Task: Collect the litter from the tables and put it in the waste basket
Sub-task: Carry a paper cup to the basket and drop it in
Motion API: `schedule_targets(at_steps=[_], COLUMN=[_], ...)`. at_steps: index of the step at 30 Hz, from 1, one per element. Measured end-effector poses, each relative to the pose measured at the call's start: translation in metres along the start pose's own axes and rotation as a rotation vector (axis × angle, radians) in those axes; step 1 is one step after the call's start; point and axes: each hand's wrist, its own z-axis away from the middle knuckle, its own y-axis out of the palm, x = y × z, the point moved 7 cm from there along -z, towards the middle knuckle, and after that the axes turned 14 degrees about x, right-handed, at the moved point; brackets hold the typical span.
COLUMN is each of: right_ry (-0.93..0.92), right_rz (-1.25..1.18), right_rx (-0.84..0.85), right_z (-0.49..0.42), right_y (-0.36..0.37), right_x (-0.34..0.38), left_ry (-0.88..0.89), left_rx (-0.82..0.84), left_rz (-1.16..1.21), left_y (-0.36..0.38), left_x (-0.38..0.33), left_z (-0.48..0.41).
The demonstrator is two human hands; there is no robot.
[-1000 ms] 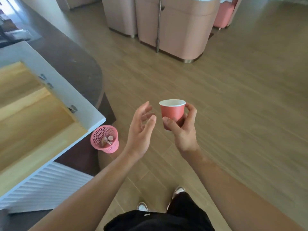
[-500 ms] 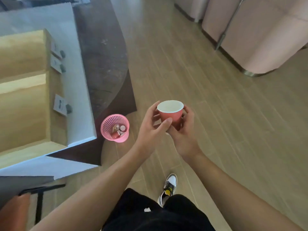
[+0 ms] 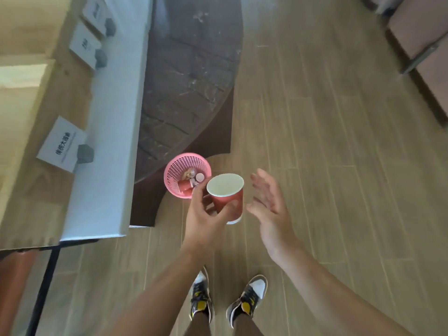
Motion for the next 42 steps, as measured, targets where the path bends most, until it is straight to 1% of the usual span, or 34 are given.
schedule_targets(at_steps=[5,8,14,16,19,23,26,30,36,38,42], right_ry=[0.042,0.075,0.122,0.128,0.125,0.15,0.149,0.146,0.144,0.152,0.131], right_rz=[-0.054,0.01,0.046,0.055,0.051,0.046,0.068,0.069,0.063,0.06,0.064], right_rx=[-0.052,-0.038,-0.024,-0.027,-0.031,-0.028,-0.019,-0.026,-0.046,-0.045,-0.045], right_z=[-0.068,-0.098,-0.136,-0.143,-0.154,-0.166,-0.172,-0.184,-0.205,-0.21,-0.215], right_y=[-0.016,-0.025,-0.045,-0.05,-0.058,-0.068,-0.074,-0.088,-0.1,-0.1,-0.097], right_x=[-0.062,-0.105,-0.203,-0.226,-0.254,-0.281,-0.292,-0.306,-0.325,-0.326,-0.321], left_ry=[-0.039,-0.046,-0.095,-0.124,-0.166,-0.207,-0.276,-0.297,-0.327,-0.333,-0.272], left_rx=[-0.143,-0.201,-0.285,-0.327,-0.359,-0.4,-0.419,-0.474,-0.571,-0.595,-0.635], left_rz=[-0.055,-0.074,-0.13,-0.119,-0.176,-0.252,-0.214,-0.101,-0.103,-0.113,-0.087], left_y=[-0.033,-0.044,-0.062,-0.073,-0.088,-0.112,-0.125,-0.137,-0.162,-0.168,-0.17], left_x=[0.079,0.127,0.236,0.266,0.3,0.326,0.342,0.356,0.375,0.379,0.375], left_z=[-0.055,-0.08,-0.105,-0.114,-0.137,-0.178,-0.208,-0.248,-0.289,-0.295,-0.295])
